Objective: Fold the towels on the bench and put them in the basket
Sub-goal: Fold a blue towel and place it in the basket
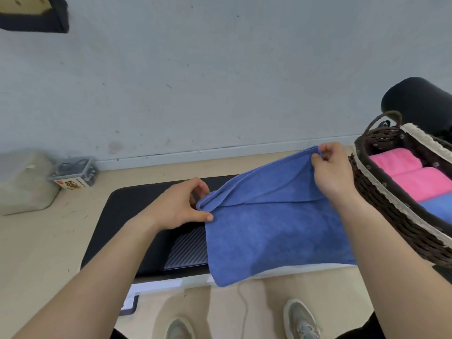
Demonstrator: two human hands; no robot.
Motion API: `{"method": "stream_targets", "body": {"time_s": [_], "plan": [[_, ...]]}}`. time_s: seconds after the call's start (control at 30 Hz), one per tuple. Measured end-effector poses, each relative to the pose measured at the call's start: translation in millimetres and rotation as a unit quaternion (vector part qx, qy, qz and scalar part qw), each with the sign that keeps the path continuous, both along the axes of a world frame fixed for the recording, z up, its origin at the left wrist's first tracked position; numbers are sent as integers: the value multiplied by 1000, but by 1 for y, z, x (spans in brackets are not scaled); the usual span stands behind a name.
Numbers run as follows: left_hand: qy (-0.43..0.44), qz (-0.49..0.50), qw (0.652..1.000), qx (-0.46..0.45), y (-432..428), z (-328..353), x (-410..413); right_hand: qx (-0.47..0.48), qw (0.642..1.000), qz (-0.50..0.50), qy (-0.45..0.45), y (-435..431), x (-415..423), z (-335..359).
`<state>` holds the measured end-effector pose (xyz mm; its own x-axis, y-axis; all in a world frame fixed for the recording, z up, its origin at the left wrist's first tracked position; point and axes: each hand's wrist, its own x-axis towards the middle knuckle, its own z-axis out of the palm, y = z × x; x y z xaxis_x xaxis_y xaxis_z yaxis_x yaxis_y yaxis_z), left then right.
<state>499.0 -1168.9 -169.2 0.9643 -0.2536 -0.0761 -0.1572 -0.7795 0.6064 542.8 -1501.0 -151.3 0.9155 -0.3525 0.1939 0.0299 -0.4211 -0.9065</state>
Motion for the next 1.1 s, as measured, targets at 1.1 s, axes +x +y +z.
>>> {"method": "stream_targets", "body": {"time_s": [1.1], "plan": [[-143, 227, 946, -184, 39, 53, -35, -127, 987, 86, 40, 9, -67, 37]]}}
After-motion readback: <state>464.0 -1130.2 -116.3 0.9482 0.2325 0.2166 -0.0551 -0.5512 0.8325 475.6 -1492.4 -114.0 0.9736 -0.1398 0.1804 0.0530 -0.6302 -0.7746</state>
